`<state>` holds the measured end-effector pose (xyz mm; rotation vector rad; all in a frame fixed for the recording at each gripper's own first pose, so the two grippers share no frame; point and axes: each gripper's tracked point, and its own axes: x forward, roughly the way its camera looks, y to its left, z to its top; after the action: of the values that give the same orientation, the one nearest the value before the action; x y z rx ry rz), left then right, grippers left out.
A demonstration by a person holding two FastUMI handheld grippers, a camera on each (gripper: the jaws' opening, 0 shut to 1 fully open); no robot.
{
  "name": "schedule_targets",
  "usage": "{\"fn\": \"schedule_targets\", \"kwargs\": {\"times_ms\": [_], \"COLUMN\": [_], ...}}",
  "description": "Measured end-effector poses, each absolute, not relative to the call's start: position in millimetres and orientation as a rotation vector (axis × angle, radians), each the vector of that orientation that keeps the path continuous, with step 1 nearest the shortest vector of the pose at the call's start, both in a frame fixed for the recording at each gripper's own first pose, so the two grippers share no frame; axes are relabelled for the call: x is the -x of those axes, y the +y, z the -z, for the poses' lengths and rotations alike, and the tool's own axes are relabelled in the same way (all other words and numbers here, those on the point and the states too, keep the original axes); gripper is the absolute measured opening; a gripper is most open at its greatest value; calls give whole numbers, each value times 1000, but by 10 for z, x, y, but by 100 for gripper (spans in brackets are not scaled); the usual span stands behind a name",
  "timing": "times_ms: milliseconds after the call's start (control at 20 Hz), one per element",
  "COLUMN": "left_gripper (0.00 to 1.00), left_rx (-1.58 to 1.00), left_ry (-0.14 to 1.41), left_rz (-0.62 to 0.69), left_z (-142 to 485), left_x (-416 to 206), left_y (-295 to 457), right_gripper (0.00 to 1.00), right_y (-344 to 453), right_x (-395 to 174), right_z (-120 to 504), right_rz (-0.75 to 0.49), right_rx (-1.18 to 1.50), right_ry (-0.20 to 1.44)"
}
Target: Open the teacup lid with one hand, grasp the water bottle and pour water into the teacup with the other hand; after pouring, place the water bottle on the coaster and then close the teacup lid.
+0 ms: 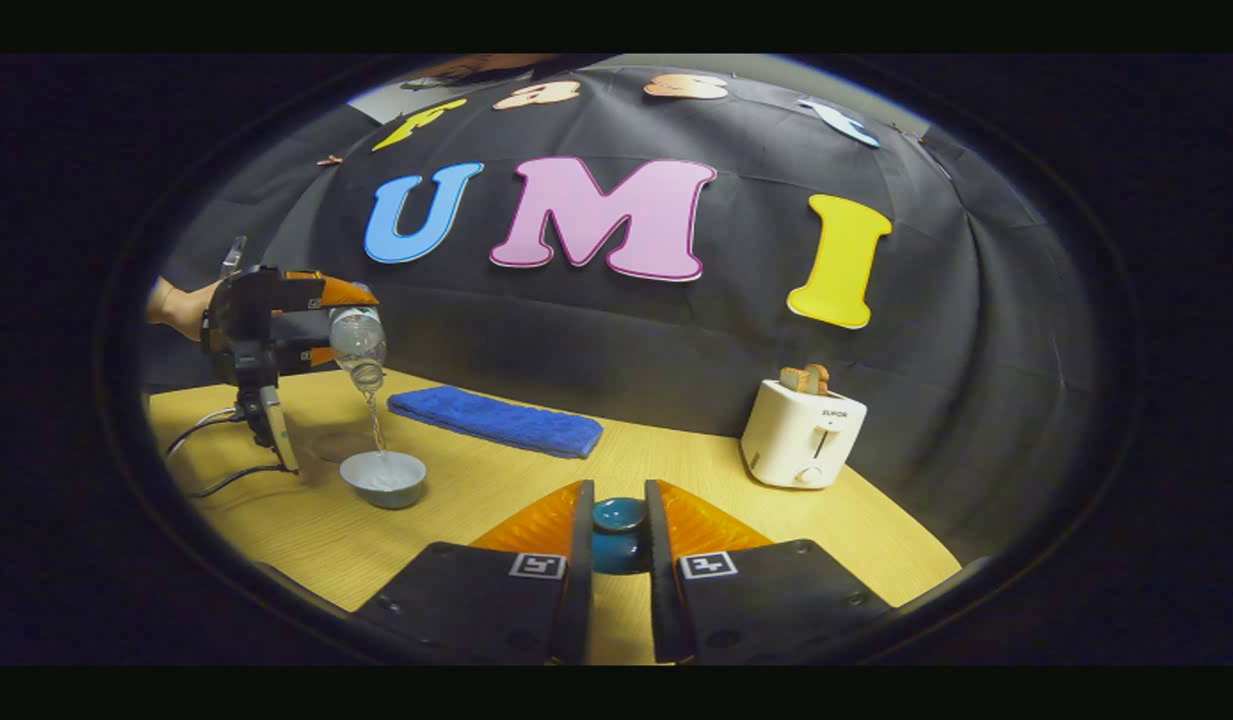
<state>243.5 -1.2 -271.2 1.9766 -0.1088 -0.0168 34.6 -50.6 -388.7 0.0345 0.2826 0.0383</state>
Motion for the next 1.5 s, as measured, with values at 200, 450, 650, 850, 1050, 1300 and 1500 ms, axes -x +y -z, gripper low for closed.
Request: {"fn": "schedule_targets", "kwargs": {"times_ms": [200, 450, 650, 850, 1050, 1300, 1500], "left_gripper": [75, 75, 75, 75, 75, 75, 75], "left_rx": [-2013, -2052, -2053, -2090, -2105, -2118, -2113], "left_ry": [-205, -299, -424, -502, -549, -542, -523], "left_rz": [4, -10, -40, -57, -63, -47, -48], "left_z": [2550, 2354, 2126, 2019, 1983, 2036, 2070], "left_x": [-2462, -2494, -2448, -2438, -2436, -2457, -2477], "left_y": [-100, -183, -318, -402, -451, -475, -468], "right_gripper": [27, 27, 31, 27, 27, 27, 31], "right_y": [-497, -496, -494, -479, -476, -458, -451], "right_x": [-354, -369, -366, -365, -363, -361, -362], "right_z": [3885, 3858, 3842, 3803, 3794, 3791, 3794], "right_rz": [-38, -41, -42, -45, -48, -50, -50], "right_rx": [-36, -32, -23, -15, -12, -12, -11], "right_ry": [279, 273, 267, 258, 254, 254, 256]}}
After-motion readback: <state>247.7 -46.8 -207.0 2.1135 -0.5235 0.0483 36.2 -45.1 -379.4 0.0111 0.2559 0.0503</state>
